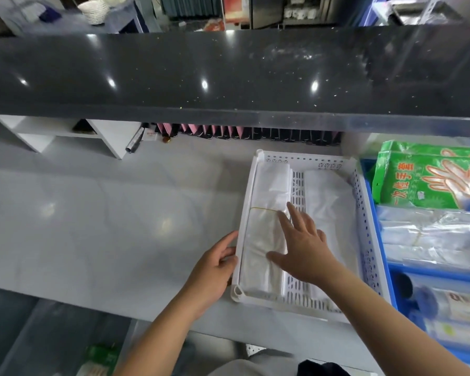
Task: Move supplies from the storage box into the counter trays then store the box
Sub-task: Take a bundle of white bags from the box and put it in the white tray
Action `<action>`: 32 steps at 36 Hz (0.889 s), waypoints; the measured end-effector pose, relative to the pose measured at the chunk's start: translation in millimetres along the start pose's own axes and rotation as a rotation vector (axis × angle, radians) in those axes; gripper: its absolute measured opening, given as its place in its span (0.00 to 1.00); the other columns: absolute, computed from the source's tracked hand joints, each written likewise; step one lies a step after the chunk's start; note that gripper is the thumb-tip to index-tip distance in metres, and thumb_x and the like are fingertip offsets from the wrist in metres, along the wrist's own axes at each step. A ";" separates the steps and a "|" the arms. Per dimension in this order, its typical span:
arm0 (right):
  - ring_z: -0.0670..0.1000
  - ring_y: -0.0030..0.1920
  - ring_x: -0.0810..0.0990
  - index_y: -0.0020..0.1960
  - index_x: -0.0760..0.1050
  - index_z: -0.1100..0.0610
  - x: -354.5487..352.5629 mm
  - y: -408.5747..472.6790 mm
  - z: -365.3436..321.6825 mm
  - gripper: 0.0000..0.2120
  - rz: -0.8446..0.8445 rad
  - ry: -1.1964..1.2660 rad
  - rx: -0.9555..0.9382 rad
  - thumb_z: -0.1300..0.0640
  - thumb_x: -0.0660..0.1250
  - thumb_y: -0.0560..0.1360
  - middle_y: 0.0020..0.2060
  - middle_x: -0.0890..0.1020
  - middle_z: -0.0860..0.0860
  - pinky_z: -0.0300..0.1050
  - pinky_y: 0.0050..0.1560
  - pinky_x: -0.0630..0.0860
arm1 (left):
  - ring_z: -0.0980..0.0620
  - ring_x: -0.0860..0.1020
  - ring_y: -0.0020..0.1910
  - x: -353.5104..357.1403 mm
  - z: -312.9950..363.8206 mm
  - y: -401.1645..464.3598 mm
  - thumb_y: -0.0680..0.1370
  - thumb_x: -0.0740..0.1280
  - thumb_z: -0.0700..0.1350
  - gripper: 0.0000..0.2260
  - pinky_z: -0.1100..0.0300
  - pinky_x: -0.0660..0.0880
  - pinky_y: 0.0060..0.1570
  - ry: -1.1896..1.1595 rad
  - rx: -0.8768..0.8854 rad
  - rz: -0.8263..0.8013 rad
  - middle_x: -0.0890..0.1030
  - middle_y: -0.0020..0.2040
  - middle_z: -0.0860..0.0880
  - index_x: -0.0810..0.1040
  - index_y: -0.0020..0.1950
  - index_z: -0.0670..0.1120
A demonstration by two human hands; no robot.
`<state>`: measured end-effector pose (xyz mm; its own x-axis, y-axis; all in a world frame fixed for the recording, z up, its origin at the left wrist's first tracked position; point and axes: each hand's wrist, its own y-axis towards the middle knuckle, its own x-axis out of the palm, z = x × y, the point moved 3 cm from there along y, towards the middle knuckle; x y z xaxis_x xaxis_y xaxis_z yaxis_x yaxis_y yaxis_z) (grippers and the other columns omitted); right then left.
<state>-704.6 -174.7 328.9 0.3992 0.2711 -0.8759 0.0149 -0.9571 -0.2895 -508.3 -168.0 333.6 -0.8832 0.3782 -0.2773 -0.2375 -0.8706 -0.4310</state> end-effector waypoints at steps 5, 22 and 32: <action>0.56 0.78 0.37 0.79 0.37 0.46 18.3 -8.1 -3.3 0.33 -0.021 -0.101 -0.102 0.41 0.49 0.80 0.79 0.38 0.48 0.60 0.77 0.45 | 0.61 0.82 0.52 -1.2 -1.3 -5.9 0.82 0.58 0.37 0.22 0.56 0.79 0.57 0.048 0.035 -0.002 0.82 0.58 0.57 0.70 0.71 0.57; 0.56 0.77 0.58 0.77 0.57 0.43 -6.1 -68.6 -117.0 0.35 0.078 -0.126 -0.183 0.30 0.55 0.74 0.76 0.65 0.47 0.62 0.74 0.58 | 0.62 0.75 0.62 -112.3 -83.6 -146.9 0.75 0.67 0.55 0.17 0.55 0.73 0.65 0.256 0.105 0.046 0.77 0.65 0.56 0.71 0.60 0.75; 0.51 0.75 0.62 0.74 0.63 0.44 111.7 -173.8 -277.6 0.29 -0.014 0.094 -0.492 0.38 0.61 0.75 0.74 0.68 0.47 0.55 0.73 0.61 | 0.48 0.58 0.77 -202.2 -220.6 -275.3 0.76 0.66 0.57 0.30 0.49 0.58 0.75 0.503 -0.009 0.416 0.61 0.78 0.50 0.63 0.76 0.55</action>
<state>-408.0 -6.5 388.6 0.4766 0.2960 -0.8278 0.4422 -0.8945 -0.0652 -175.1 64.6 318.8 -0.6031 0.1131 -0.7896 0.0891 -0.9742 -0.2076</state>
